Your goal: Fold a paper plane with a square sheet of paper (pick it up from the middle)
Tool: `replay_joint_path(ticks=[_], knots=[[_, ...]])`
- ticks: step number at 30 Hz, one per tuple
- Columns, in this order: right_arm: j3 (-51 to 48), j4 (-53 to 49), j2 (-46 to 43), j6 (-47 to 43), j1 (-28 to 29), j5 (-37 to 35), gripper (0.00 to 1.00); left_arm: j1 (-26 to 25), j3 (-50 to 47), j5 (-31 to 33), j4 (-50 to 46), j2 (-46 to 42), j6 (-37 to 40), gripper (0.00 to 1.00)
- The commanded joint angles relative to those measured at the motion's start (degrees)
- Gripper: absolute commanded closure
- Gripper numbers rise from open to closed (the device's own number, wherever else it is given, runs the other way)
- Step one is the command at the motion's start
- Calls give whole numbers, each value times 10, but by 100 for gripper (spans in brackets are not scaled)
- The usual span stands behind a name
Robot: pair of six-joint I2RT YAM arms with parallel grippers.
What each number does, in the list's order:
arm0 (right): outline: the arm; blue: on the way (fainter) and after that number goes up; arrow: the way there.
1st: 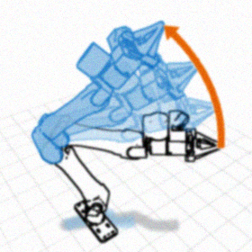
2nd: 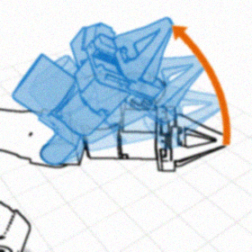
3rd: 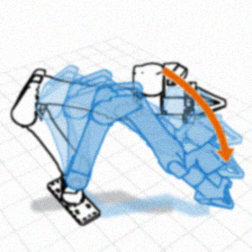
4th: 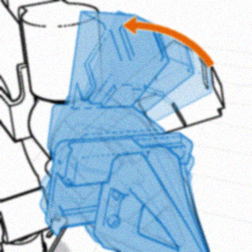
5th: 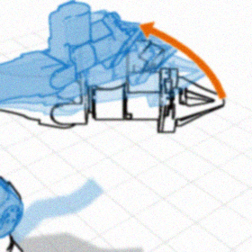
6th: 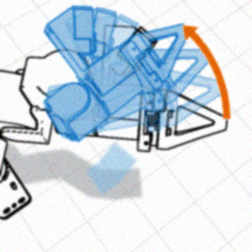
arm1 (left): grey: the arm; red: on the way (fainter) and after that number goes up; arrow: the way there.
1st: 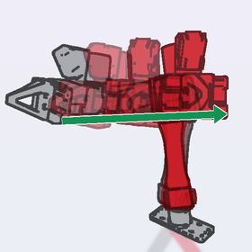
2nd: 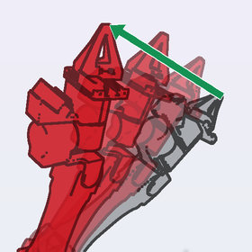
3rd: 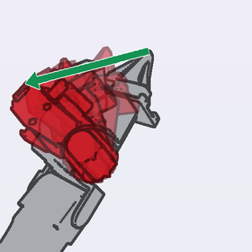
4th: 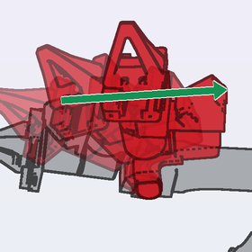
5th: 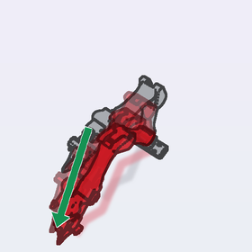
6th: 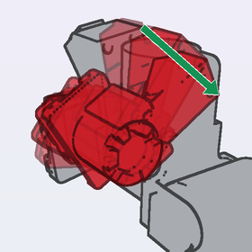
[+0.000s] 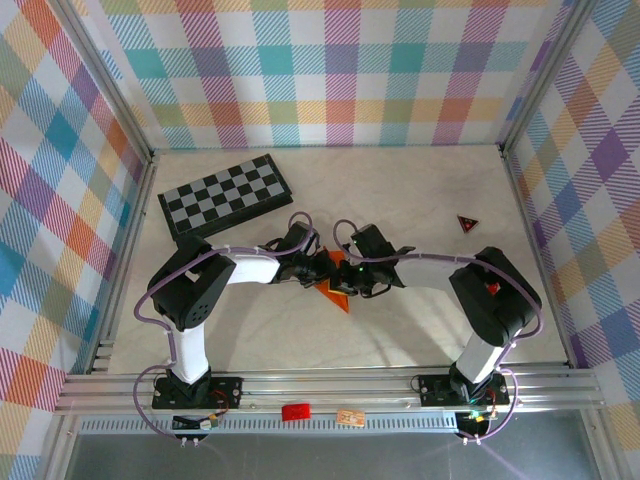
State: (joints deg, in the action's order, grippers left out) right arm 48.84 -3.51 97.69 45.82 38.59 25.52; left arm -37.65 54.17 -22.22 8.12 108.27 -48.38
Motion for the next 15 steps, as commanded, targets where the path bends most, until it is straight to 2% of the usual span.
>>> replay_joint_path(ticks=[1,6,15], knots=[[16,-17,23,-9,-5,-16,94,-6,-13,23,-38,14,3,89],[-6,-11,32,0,-16,-27,95,-6,-12,24,-42,11,6,89],[-70,39,27,19,-32,14,95,-6,-3,25,-46,9,8,89]])
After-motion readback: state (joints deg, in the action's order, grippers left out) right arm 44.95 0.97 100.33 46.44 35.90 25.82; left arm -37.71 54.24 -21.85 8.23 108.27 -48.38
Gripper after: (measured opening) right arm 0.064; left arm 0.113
